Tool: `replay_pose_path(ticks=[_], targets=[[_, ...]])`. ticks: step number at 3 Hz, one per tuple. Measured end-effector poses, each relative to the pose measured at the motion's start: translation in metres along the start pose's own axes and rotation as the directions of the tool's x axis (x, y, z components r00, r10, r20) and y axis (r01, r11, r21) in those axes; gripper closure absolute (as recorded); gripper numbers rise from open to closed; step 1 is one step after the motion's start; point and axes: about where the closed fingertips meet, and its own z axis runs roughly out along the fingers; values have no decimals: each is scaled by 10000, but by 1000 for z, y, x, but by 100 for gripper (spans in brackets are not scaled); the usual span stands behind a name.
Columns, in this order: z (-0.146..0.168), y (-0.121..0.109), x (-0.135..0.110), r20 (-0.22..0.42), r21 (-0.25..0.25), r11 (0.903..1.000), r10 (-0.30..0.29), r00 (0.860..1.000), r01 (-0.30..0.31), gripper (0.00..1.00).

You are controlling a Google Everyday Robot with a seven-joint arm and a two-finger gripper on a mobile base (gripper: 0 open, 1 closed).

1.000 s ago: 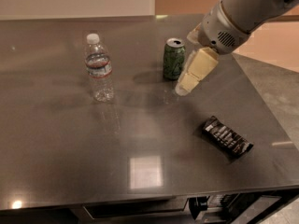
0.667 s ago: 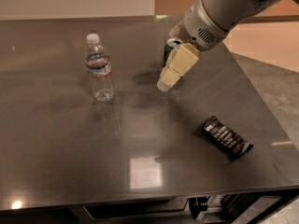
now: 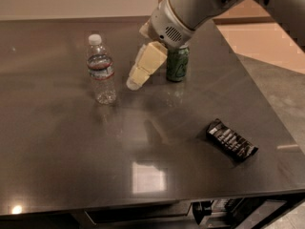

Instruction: Knock water bottle over

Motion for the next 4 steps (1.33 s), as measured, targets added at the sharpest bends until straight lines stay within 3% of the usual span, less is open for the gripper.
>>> replay_pose_path(ticks=[2, 4], targets=[[48, -14, -25, 347, 64, 9996, 271, 9990, -274, 0], [72, -25, -45, 817, 38, 9967, 806, 9934, -811, 0]])
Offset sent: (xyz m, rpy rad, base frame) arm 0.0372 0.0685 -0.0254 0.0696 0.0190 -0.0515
